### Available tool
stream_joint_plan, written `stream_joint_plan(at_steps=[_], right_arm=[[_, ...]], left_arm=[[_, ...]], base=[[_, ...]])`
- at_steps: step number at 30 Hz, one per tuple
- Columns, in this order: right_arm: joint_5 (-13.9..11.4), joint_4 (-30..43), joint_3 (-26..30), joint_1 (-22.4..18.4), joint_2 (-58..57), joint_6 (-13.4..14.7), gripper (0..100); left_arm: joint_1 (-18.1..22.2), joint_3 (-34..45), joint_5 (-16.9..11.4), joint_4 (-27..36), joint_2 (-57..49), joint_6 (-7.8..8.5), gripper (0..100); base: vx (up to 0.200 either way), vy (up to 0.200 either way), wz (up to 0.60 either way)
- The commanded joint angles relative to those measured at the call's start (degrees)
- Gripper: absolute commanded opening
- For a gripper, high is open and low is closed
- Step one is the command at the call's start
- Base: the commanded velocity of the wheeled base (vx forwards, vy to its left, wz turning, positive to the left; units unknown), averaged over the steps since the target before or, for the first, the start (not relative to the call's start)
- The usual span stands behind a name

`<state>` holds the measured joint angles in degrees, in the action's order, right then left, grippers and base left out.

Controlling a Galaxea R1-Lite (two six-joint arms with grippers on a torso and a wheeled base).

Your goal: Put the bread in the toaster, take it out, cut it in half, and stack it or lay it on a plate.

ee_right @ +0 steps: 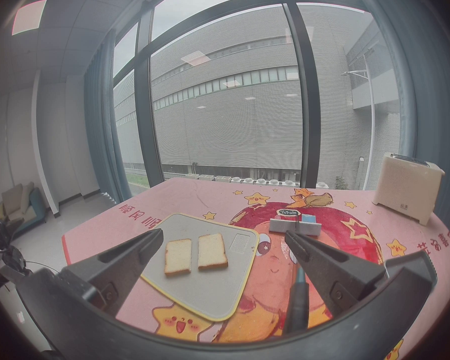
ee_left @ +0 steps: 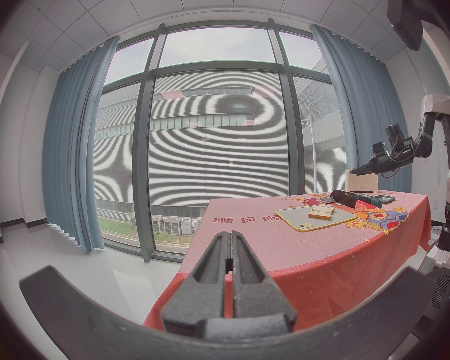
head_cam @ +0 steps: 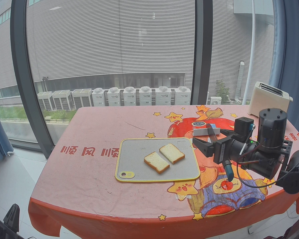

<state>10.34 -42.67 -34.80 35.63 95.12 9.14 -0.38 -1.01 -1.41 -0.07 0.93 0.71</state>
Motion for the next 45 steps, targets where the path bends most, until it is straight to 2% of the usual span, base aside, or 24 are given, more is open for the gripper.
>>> stream_joint_plan(at_steps=[1, 7, 9, 13, 20, 23, 24, 29, 33, 40, 41, 45], right_arm=[[-0.3, 0.0, -4.1, -0.7, 6.6, -2.2, 100], [-0.6, 2.8, -9.3, -1.6, 9.8, -3.0, 100], [-1.9, 5.2, -12.6, -2.5, 10.9, -2.9, 100], [-4.4, 7.7, -15.4, -3.5, 12.1, -2.8, 100], [-5.0, 11.2, -19.2, -3.6, 15.3, -2.9, 100], [-5.9, 11.3, -19.6, -3.7, 16.3, -3.1, 100], [-7.1, 11.6, -20.7, -3.8, 17.2, -3.1, 100], [-7.3, 17.7, -25.0, -4.0, 19.0, -3.2, 100], [-7.3, 21.5, -27.3, -4.5, 20.2, -4.3, 100], [-7.3, 24.2, -29.5, -5.3, 21.9, -5.2, 100], [-7.3, 26.5, -31.4, -5.8, 23.1, -5.6, 100], [-7.3, 26.8, -32.3, -6.0, 25.1, -5.9, 100]], left_arm=[[0.0, 1.0, 0.0, 0.0, -0.9, 0.0, 0], [0.0, 1.0, 0.0, 0.0, -0.9, 0.0, 0], [0.0, 1.0, 0.0, 0.0, -0.9, 0.0, 0], [0.0, 1.0, 0.0, 0.0, -0.9, 0.0, 0], [0.0, 1.0, 0.0, 0.0, -0.9, 0.0, 0], [0.0, 1.0, 0.0, 0.0, -0.9, 0.0, 0], [0.0, 1.0, 0.0, 0.0, -0.9, 0.0, 0], [0.0, 1.0, 0.0, 0.0, -0.9, 0.0, 0], [0.0, 1.0, 0.0, 0.0, -0.9, 0.0, 0], [0.0, 1.0, 0.0, 0.0, -0.9, 0.0, 0], [0.0, 1.0, 0.0, 0.0, -0.9, 0.0, 0], [0.0, 1.0, 0.0, 0.0, -0.9, 0.0, 0]], base=[[0.0, 0.0, 0.0], [0.0, 0.0, 0.0], [0.0, 0.0, 0.0], [0.0, 0.0, 0.0], [0.0, 0.0, 0.0], [0.0, 0.0, 0.0], [0.0, 0.0, 0.0], [0.0, 0.0, 0.0], [0.0, 0.0, 0.0], [0.0, 0.0, 0.0], [0.0, 0.0, 0.0], [0.0, 0.0, 0.0]])
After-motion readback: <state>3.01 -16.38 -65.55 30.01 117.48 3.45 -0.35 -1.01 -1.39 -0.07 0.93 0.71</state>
